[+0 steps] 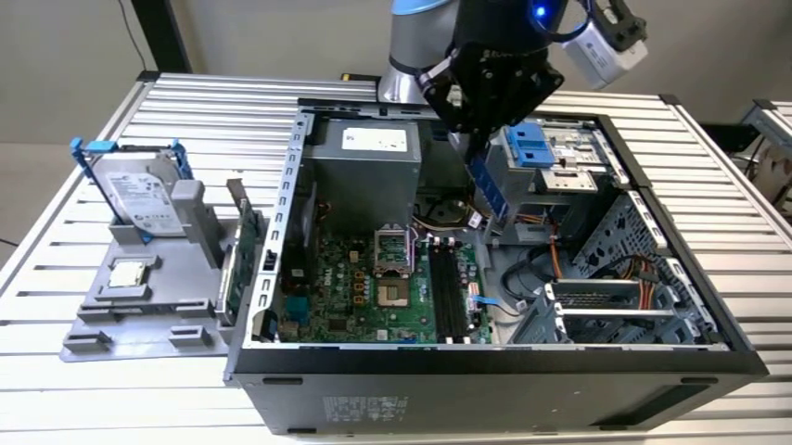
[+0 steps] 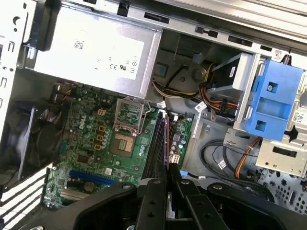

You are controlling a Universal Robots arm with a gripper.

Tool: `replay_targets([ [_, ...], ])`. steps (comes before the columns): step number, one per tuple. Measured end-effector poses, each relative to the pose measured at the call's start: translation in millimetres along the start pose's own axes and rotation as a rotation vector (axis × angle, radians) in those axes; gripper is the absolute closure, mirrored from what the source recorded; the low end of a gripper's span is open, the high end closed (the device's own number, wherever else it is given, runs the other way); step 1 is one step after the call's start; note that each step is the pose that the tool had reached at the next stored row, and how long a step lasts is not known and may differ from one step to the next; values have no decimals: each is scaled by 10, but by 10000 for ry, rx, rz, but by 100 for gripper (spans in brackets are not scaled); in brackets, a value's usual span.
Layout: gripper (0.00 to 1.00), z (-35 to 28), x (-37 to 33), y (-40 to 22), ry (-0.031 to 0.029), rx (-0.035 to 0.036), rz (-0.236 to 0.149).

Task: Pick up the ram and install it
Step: 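Insert the ram into the slot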

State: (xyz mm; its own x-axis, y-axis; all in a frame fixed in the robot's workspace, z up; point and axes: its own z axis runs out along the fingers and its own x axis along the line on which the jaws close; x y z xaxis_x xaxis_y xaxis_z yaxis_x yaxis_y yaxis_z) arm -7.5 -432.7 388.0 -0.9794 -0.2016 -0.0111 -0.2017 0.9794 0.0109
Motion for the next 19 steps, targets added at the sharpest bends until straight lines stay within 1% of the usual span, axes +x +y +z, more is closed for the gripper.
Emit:
replay_targets([
  [9, 100, 6, 0, 0, -17, 15, 1413],
  [12, 100, 7, 0, 0, -21, 19, 1777],
  [18, 100, 7, -14, -4, -21, 19, 1829],
  [19, 100, 8, -26, -6, -20, 21, 1828],
])
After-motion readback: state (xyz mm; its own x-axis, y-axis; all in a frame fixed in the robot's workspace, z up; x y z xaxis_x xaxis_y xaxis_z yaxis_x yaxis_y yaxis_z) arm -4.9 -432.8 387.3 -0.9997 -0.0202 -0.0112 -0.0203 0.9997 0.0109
